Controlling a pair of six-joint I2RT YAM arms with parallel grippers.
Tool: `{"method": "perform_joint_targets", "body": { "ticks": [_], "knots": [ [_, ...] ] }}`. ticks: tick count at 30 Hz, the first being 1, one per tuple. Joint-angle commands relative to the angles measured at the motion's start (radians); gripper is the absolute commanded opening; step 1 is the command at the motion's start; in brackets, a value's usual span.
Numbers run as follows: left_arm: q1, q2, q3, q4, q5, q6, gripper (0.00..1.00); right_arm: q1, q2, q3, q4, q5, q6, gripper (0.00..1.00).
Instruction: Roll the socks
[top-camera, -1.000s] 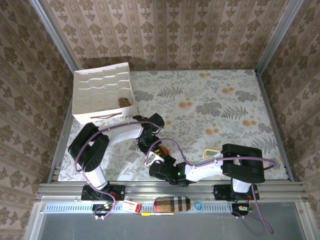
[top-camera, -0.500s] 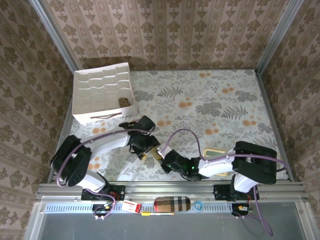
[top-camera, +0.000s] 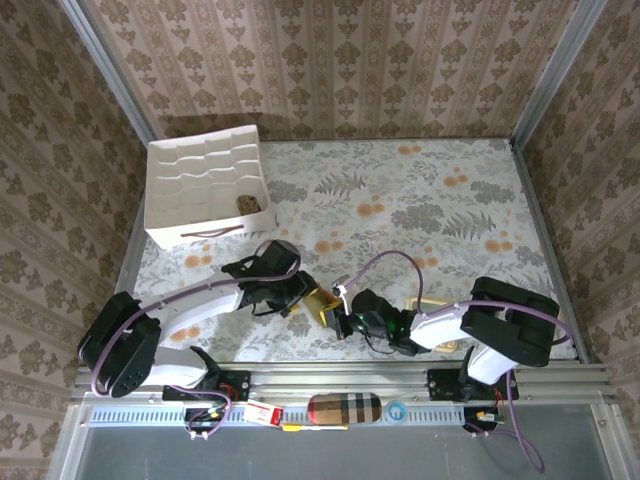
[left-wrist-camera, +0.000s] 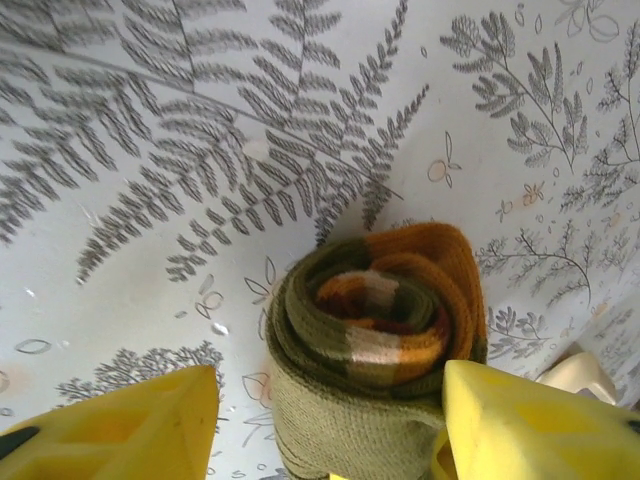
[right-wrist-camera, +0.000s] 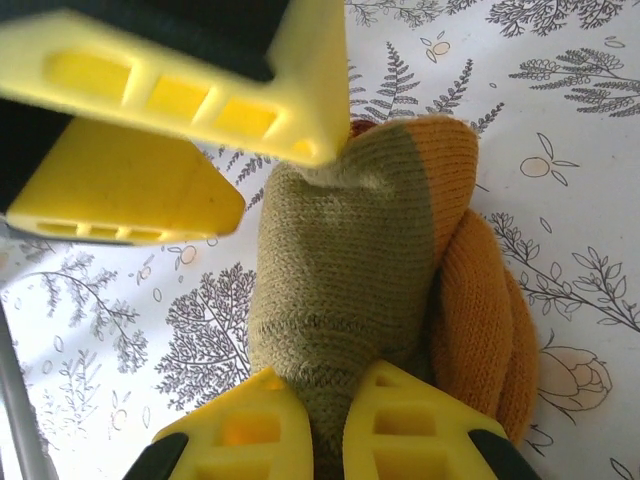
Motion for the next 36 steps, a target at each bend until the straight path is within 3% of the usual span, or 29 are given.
{"method": "perform_joint_targets", "body": {
  "ticks": [1,14,17,21,23,28,31,36],
  "knots": [
    [-0.022,0.011,-0.018,0.060,0.004,-0.018,0.58,-0.037,0.121,-0.090,-0.323,-0.070,0.063,0.00],
    [-0.056,0.185,0.000,0.114,0.026,0.017,0.53,-0.117,0.221,-0.137,-0.244,-0.142,0.155,0.00],
    [-0.069,0.223,0.030,0.008,-0.019,0.046,0.40,-0.134,0.248,-0.131,-0.247,-0.150,0.161,0.00],
    [-0.068,0.261,0.043,-0.189,-0.065,0.036,0.07,-0.138,0.219,-0.117,-0.253,-0.125,0.139,0.00],
    [-0.064,0.266,0.040,-0.289,-0.078,0.016,0.00,-0.135,0.162,-0.093,-0.277,-0.112,0.082,0.01],
    [-0.061,0.232,0.054,-0.452,-0.127,-0.040,0.00,-0.123,-0.072,-0.033,-0.396,-0.006,-0.098,0.32],
    [-0.062,0.249,0.109,-0.502,-0.136,-0.044,0.00,-0.077,-0.273,-0.053,-0.432,0.144,-0.175,0.49],
    [-0.067,0.345,0.230,-0.563,-0.111,-0.022,0.00,0.027,-0.450,-0.055,-0.503,0.293,-0.218,0.55]
  ]
}}
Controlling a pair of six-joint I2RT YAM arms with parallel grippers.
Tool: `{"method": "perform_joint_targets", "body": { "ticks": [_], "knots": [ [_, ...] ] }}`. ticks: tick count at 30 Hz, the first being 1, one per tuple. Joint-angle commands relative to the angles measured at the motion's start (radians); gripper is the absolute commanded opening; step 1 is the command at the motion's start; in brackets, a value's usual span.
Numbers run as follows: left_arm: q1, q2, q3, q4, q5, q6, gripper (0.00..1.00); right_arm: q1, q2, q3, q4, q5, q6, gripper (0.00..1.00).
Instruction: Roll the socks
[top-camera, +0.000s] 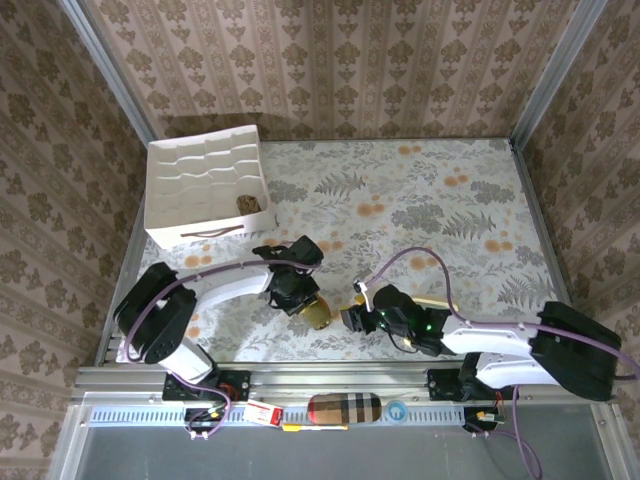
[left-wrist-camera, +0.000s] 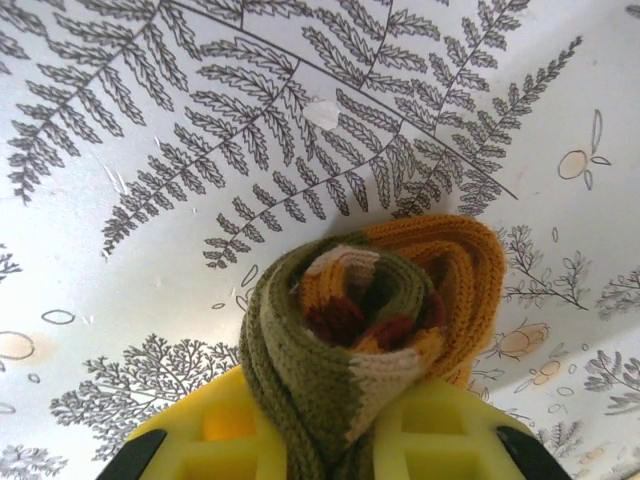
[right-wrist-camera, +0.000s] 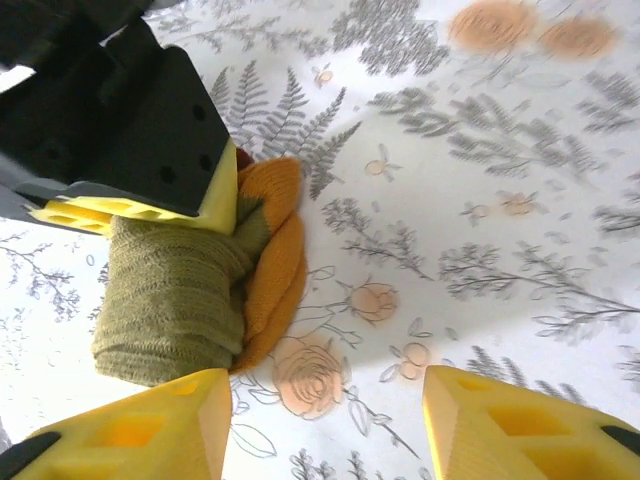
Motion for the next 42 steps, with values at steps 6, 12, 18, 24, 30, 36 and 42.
{"method": "perform_joint_targets", "body": {
  "ticks": [6,12,18,24,30,36,42],
  "knots": [
    [-0.004,0.170,0.053,-0.273,-0.005,0.011,0.00,0.211,0.063,0.112,-0.157,0.308,-0.171,0.62],
    [0.001,0.205,0.080,-0.259,0.017,0.027,0.00,0.262,0.240,0.261,-0.119,0.344,-0.272,0.65],
    [0.011,0.211,0.080,-0.231,0.038,0.037,0.00,0.260,0.378,0.321,-0.095,0.345,-0.262,0.68],
    [0.012,0.199,0.084,-0.220,0.044,0.060,0.00,0.192,0.429,0.353,-0.082,0.336,-0.216,0.60],
    [0.012,0.182,0.071,-0.192,0.050,0.066,0.00,0.166,0.439,0.377,-0.090,0.300,-0.205,0.56],
    [0.012,0.182,0.066,-0.170,0.059,0.070,0.00,0.145,0.473,0.412,-0.125,0.265,-0.149,0.57],
    [0.016,0.160,0.056,-0.154,0.061,0.072,0.00,0.089,0.495,0.421,-0.174,0.199,-0.064,0.23]
  ]
}}
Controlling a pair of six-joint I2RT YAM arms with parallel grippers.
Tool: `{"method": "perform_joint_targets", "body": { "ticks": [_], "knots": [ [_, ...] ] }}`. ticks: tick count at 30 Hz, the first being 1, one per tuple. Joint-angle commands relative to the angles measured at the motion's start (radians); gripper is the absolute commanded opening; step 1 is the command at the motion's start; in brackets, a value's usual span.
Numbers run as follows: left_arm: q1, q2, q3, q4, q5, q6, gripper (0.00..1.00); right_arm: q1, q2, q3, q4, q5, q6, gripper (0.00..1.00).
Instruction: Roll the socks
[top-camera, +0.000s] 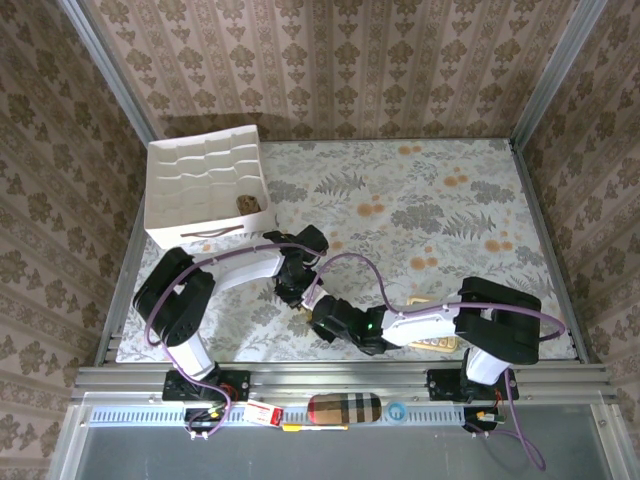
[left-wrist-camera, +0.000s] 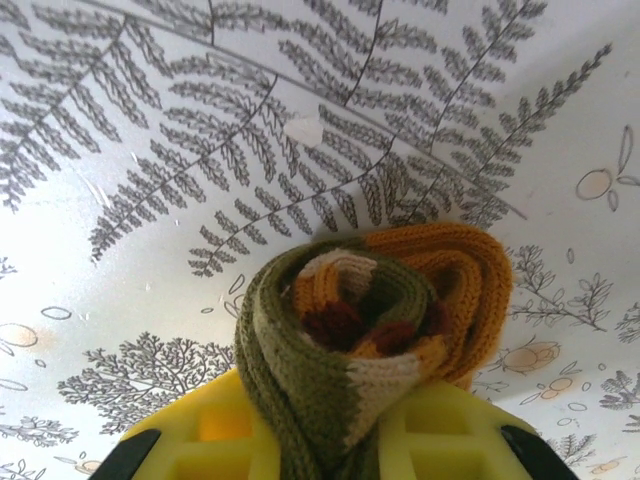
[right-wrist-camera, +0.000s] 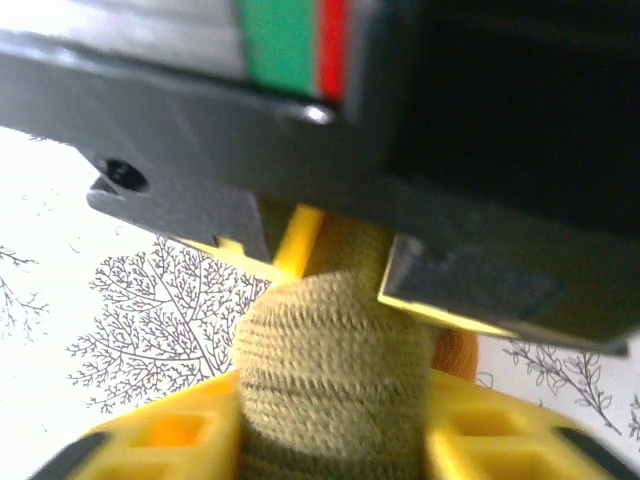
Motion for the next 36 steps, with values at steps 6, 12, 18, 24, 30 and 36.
{"method": "perform_joint_targets", "body": {
  "ticks": [6,12,18,24,30,36],
  "knots": [
    [0.003,-0.022,-0.110,0.030,0.004,0.021,0.09,-0.099,0.032,-0.002,-0.070,-0.030,0.126,0.00],
    [0.043,-0.118,-0.168,0.139,0.007,0.014,0.40,-0.165,0.027,-0.092,-0.038,-0.207,0.196,0.00],
    [0.088,-0.239,-0.320,0.512,0.019,-0.032,0.61,-0.255,0.058,-0.185,0.042,-0.415,0.262,0.00],
    [0.109,-0.228,-0.371,0.664,0.071,-0.009,0.62,-0.349,0.089,-0.246,0.119,-0.574,0.321,0.00],
    [0.108,-0.225,-0.411,0.742,0.078,-0.023,0.63,-0.433,0.154,-0.233,0.120,-0.723,0.354,0.00],
    [0.102,-0.206,-0.412,0.773,0.080,-0.008,0.64,-0.505,0.204,-0.230,0.118,-0.819,0.399,0.00]
  ]
}}
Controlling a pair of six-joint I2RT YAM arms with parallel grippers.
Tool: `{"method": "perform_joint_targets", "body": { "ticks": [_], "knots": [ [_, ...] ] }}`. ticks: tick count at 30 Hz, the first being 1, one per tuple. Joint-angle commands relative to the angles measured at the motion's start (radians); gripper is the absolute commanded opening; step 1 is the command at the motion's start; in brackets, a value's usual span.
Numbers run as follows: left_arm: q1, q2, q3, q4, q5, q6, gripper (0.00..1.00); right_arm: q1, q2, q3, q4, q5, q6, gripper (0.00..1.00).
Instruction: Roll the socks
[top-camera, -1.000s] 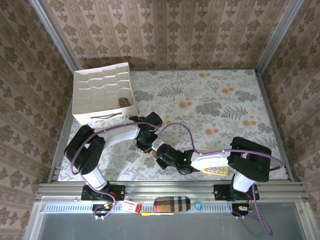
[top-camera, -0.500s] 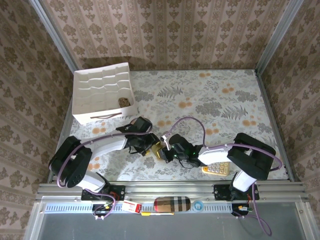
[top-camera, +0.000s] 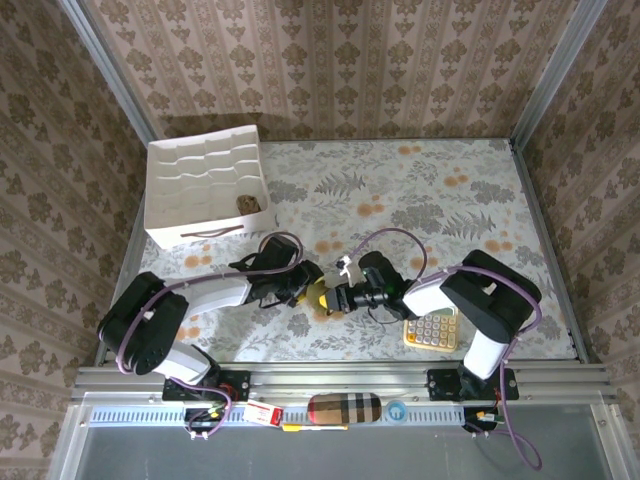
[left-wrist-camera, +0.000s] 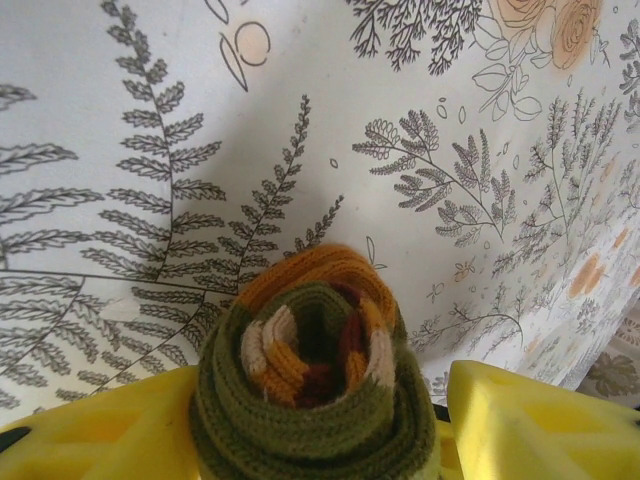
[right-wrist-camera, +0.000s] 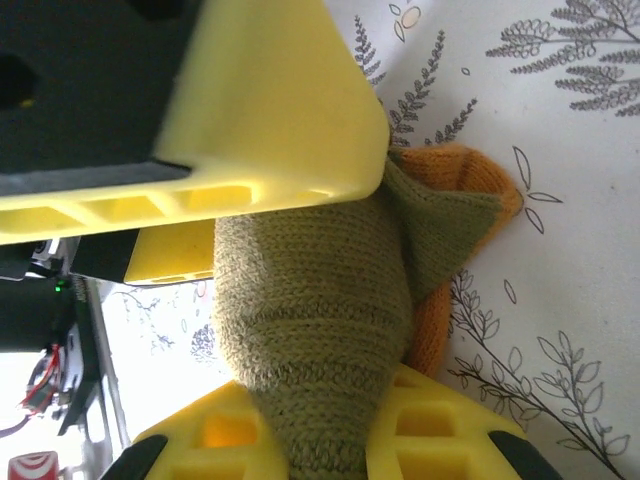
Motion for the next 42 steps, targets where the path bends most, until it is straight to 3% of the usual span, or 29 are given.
{"method": "perform_joint_targets", "body": {
  "ticks": [1,11,18,23,29,30,31,34,36,42],
  "knots": [
    [-0.007,0.018,-0.010,0.051,0.013,0.014,0.64,-0.052,0.115,-0.054,-0.308,0.012,0.051,0.00],
    [-0.039,0.058,-0.013,0.118,0.017,0.000,0.64,-0.149,0.217,0.002,-0.346,-0.117,0.160,0.00],
    [-0.059,0.114,-0.040,0.244,0.017,-0.044,0.61,-0.163,0.263,0.036,-0.336,-0.188,0.235,0.00],
    [-0.068,0.203,-0.013,0.338,0.028,-0.076,0.47,-0.164,0.271,0.042,-0.334,-0.204,0.261,0.00],
    [-0.064,0.175,-0.014,0.316,0.018,-0.094,0.11,-0.181,0.247,0.051,-0.362,-0.190,0.235,0.00],
    [-0.057,0.151,-0.011,0.288,0.017,-0.089,0.05,-0.183,0.221,0.057,-0.391,-0.169,0.212,0.01],
    [-0.048,0.125,-0.005,0.260,0.017,-0.085,0.00,-0.183,0.184,0.066,-0.421,-0.146,0.183,0.10],
    [-0.001,0.037,0.034,0.132,0.027,-0.048,0.00,-0.183,0.019,0.098,-0.527,-0.043,0.088,0.34],
    [0.046,-0.030,0.082,0.020,0.029,-0.001,0.00,-0.183,-0.123,0.123,-0.607,0.067,0.020,0.43],
    [0.248,-0.125,0.305,-0.287,0.088,0.204,0.00,-0.183,-0.535,0.146,-0.663,0.461,-0.180,0.51]
  ]
}}
